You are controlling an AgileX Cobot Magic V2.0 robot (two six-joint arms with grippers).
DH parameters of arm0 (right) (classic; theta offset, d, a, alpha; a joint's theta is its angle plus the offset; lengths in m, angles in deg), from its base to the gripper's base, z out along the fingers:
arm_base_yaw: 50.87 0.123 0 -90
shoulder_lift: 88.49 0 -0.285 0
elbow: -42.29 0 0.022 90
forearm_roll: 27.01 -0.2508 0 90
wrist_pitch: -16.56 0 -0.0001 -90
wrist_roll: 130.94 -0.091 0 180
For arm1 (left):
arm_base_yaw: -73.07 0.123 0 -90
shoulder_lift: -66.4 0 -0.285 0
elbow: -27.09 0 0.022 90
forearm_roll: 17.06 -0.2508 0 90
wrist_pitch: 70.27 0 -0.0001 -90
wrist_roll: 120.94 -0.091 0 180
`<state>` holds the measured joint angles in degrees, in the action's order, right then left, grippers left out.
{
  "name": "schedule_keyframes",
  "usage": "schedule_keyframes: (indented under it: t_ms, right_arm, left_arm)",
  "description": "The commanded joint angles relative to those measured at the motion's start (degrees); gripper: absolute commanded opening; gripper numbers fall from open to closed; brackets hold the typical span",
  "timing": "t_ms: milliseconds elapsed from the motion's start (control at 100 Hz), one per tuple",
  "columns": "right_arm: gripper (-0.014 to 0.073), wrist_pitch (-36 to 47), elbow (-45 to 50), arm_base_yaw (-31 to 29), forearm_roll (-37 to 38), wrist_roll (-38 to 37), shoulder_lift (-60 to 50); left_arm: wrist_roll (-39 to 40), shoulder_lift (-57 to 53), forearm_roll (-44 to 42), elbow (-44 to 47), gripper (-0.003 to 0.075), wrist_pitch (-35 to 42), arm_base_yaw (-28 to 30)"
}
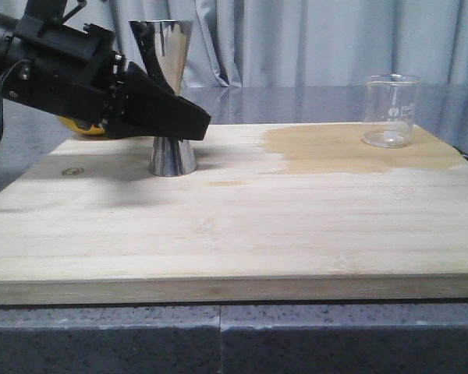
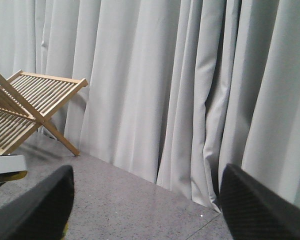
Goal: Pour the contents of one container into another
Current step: 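Lower the steel jigger onto the board with the left gripper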
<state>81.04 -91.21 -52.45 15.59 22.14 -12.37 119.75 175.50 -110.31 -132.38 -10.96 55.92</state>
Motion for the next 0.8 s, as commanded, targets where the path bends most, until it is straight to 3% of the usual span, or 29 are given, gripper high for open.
schedule_keyframes:
  t_ms: [0, 240, 790]
  right_arm:
    - [0.0544, 3.1, -1.3, -0.3, -2.0, 0.2, -1.5]
    - [0.0544, 3.1, -1.3, -0.3, -2.0, 0.2, -1.5]
    - [0.0544, 2.6, -1.3, -0.3, -2.0, 0.2, -1.5]
  left_arm:
    - [0.3, -1.7, 1.5, -1.0, 0.0200, 0.4, 0.1]
    - [0.3, -1.7, 1.5, -1.0, 0.0275, 0.4, 0.1]
    - [0.3, -1.7, 1.5, -1.0, 0.0329, 2.8, 0.1]
